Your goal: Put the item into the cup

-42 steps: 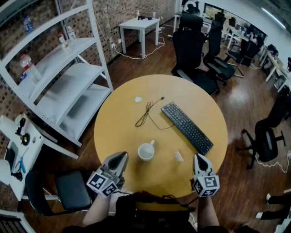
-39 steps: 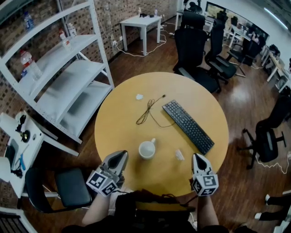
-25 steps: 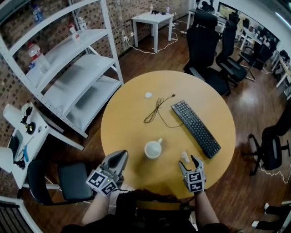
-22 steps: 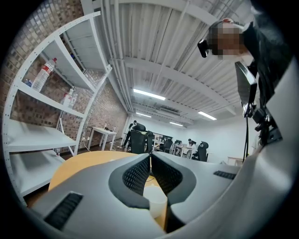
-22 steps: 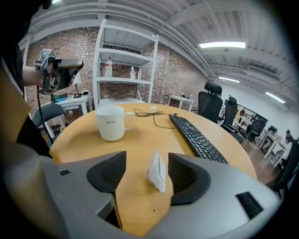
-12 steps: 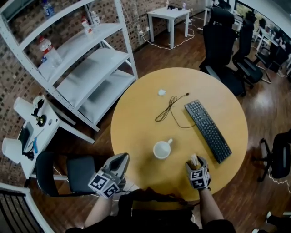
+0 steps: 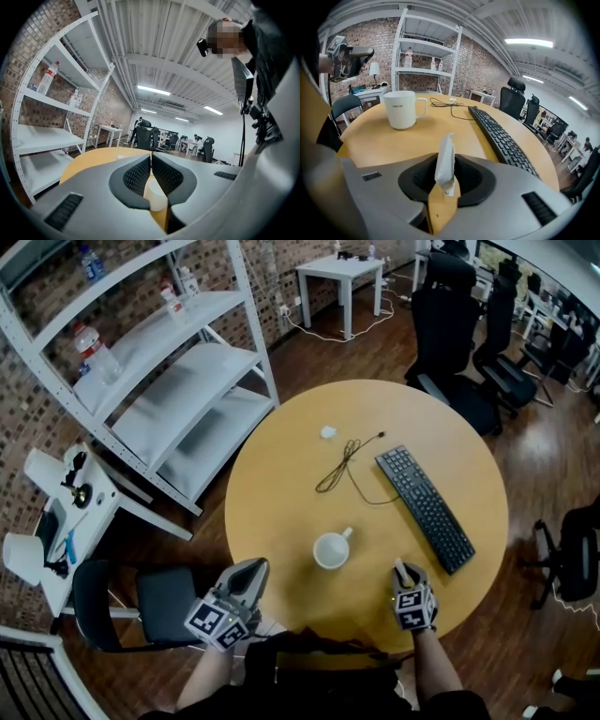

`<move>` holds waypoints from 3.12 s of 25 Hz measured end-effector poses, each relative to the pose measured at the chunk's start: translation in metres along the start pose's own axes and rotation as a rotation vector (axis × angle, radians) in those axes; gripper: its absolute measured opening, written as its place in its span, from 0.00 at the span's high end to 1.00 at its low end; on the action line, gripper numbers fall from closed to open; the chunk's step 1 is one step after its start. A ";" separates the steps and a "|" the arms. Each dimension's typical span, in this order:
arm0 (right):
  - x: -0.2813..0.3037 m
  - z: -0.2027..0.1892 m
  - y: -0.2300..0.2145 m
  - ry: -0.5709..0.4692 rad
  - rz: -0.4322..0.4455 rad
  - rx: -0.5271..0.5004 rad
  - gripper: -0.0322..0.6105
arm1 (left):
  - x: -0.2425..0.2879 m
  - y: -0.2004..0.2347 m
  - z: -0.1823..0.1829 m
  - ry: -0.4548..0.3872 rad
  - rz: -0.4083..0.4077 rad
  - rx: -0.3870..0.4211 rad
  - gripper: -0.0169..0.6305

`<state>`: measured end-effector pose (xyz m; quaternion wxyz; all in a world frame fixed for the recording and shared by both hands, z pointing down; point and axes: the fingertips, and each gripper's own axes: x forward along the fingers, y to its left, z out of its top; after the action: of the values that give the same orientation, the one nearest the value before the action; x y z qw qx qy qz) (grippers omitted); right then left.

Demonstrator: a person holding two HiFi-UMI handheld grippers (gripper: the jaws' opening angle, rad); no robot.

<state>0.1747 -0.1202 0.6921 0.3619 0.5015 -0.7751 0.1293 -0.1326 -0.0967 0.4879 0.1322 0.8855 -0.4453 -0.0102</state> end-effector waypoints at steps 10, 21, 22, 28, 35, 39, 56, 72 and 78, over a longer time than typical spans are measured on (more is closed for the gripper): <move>-0.050 0.125 0.022 -0.286 0.059 0.059 0.82 | -0.002 0.008 0.010 -0.048 -0.032 -0.006 0.97; -0.045 0.197 0.089 -0.360 0.275 0.066 0.82 | -0.039 0.030 0.011 -0.092 0.071 -0.028 0.97; -0.041 0.198 0.094 -0.351 0.289 0.057 0.82 | -0.042 0.033 0.010 -0.092 0.079 -0.033 0.97; -0.019 0.191 0.120 -0.256 0.324 0.029 0.82 | -0.059 0.053 0.002 -0.105 0.119 -0.068 0.97; -0.006 0.179 0.118 -0.205 0.326 0.056 0.79 | -0.060 0.059 0.003 -0.117 0.128 -0.056 0.97; -0.013 0.185 0.109 -0.239 0.310 0.080 0.79 | -0.053 0.059 0.002 -0.110 0.112 -0.057 0.97; -0.118 0.140 -0.018 -0.416 -0.030 0.300 0.79 | 0.035 0.000 0.022 -0.080 -0.172 0.013 0.97; -0.171 0.082 -0.074 -0.497 -0.258 0.393 0.94 | 0.061 -0.035 0.018 -0.065 -0.254 0.034 0.97; -0.166 0.090 -0.068 -0.497 -0.233 0.369 0.94 | 0.056 -0.031 0.018 -0.075 -0.226 0.034 0.97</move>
<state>0.2340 -0.0892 0.5029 0.0771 0.6600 -0.7407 0.0993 -0.0766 -0.1275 0.4683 0.0982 0.9311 -0.3476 -0.0507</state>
